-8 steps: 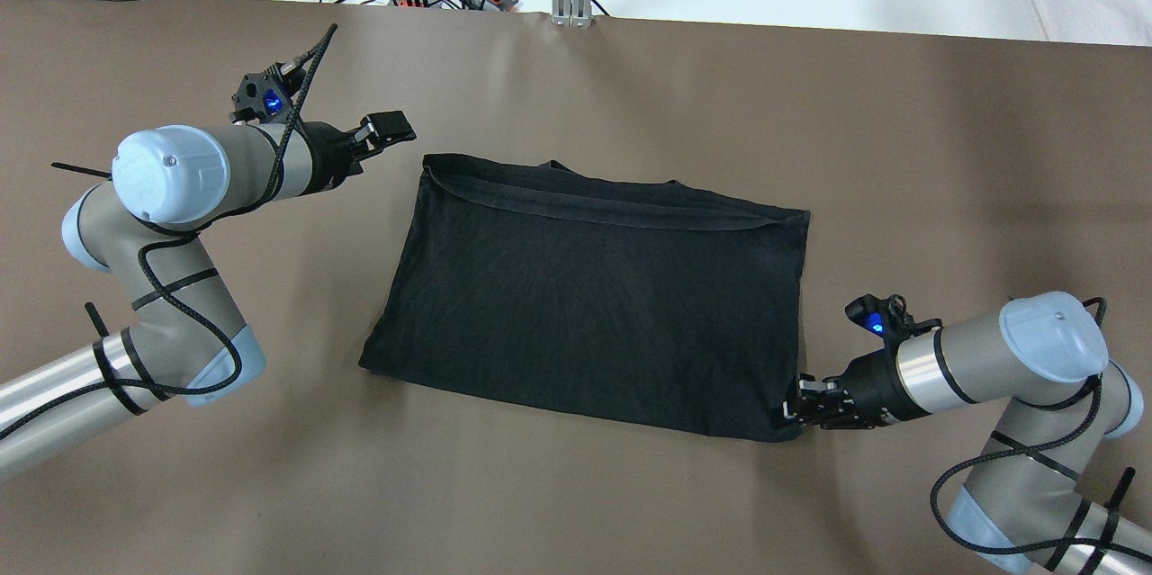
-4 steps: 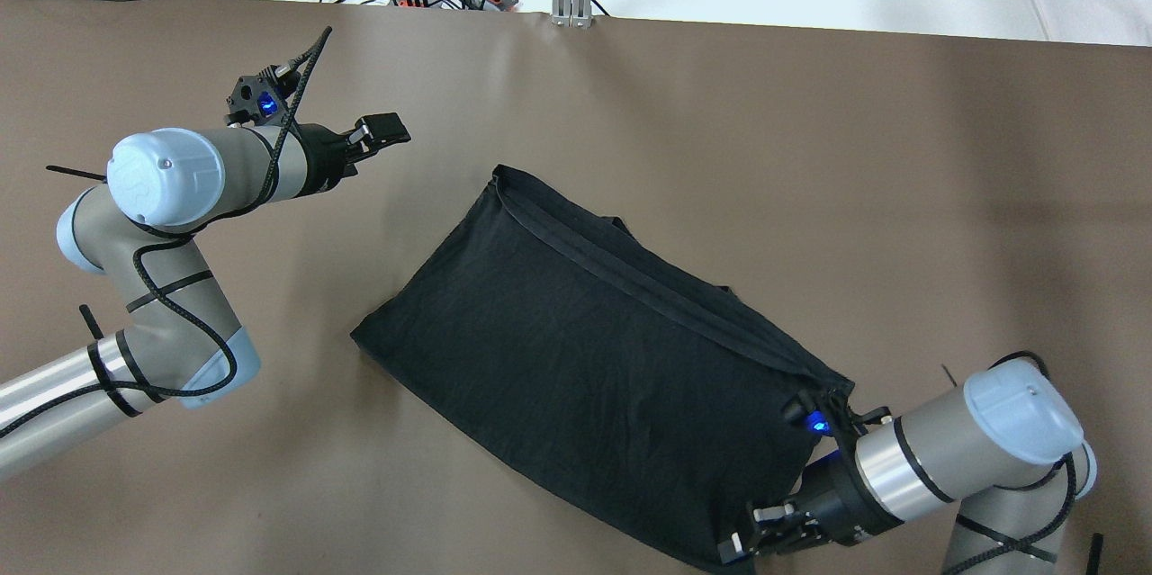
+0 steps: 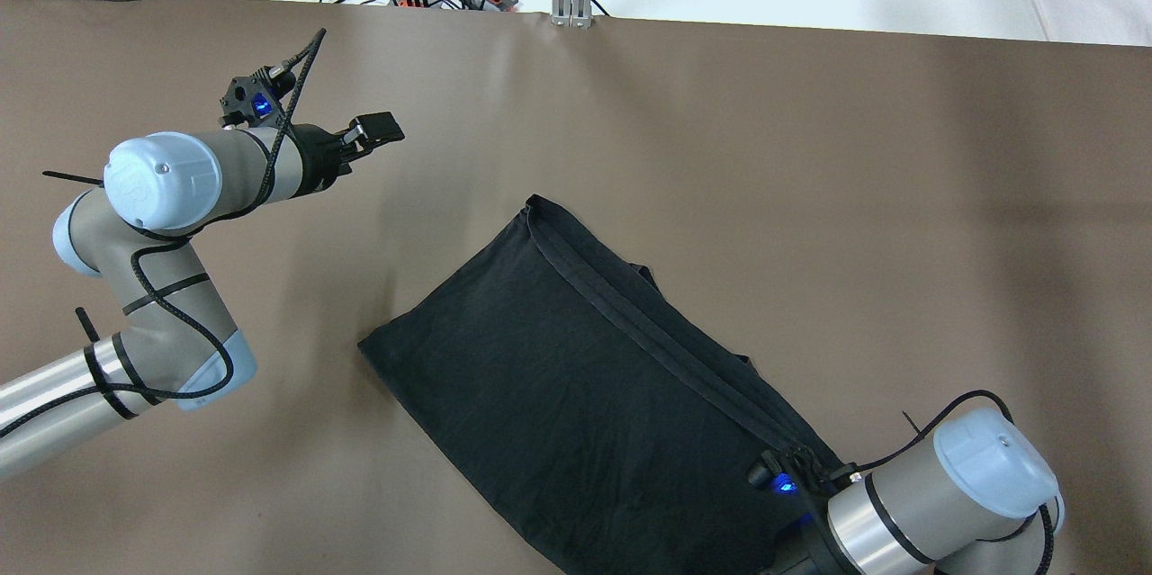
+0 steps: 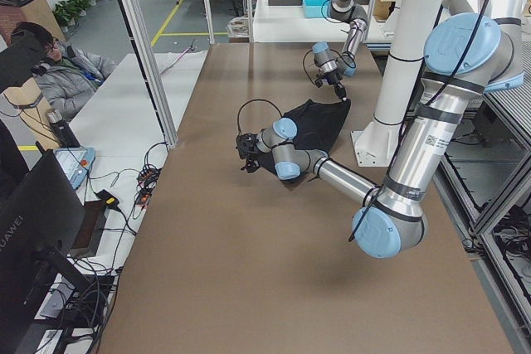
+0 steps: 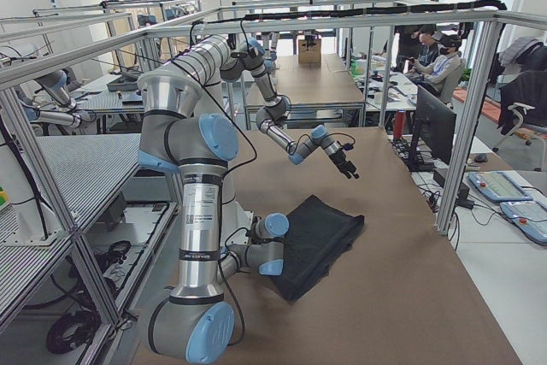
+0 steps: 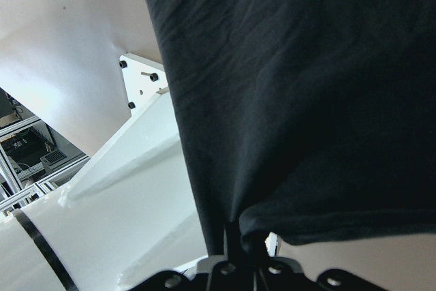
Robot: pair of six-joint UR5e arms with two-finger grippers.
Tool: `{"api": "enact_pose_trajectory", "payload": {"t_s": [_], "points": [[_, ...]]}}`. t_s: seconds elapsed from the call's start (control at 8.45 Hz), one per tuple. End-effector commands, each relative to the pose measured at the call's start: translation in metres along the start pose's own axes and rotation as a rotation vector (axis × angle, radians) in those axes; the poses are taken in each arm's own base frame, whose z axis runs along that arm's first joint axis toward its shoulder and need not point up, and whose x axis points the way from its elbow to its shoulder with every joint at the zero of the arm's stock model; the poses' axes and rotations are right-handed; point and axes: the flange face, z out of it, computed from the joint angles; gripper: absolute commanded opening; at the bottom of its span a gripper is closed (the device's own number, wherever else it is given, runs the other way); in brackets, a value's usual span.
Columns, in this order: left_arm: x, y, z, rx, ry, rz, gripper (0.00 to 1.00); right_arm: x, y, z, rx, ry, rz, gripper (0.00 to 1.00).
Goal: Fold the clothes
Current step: 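Move the left gripper to the bundle's side while the right gripper repositions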
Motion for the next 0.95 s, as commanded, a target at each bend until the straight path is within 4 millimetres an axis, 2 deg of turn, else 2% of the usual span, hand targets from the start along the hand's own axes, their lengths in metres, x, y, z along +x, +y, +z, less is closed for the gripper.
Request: {"api": "enact_pose_trajectory", "payload": {"t_s": [0.0, 0.12, 0.35, 0.47, 0.59, 0.83], "points": [[-0.001, 0.000, 0.000, -0.001, -0.001, 0.000, 1.00, -0.002, 0.001, 0.001, -0.005, -0.001, -0.001, 0.94], [0.004, 0.001, -0.001, 0.000, 0.006, -0.001, 1.00, 0.001, -0.005, -0.006, 0.020, 0.005, 0.006, 0.94], [0.003, 0.009, -0.006, -0.016, 0.008, 0.002, 1.00, 0.006, -0.040, -0.052, 0.144, 0.027, 0.040, 0.94], [-0.001, 0.023, -0.016, -0.038, 0.018, 0.009, 1.00, 0.008, -0.060, -0.078, 0.247, 0.037, 0.054, 0.94], [-0.016, 0.047, -0.035, -0.080, 0.022, 0.021, 1.00, 0.013, -0.074, -0.096, 0.358, 0.052, 0.062, 0.94], [-0.040, 0.090, -0.077, -0.156, 0.019, 0.041, 1.00, 0.020, -0.095, -0.103, 0.504, 0.116, 0.097, 0.94]]}}
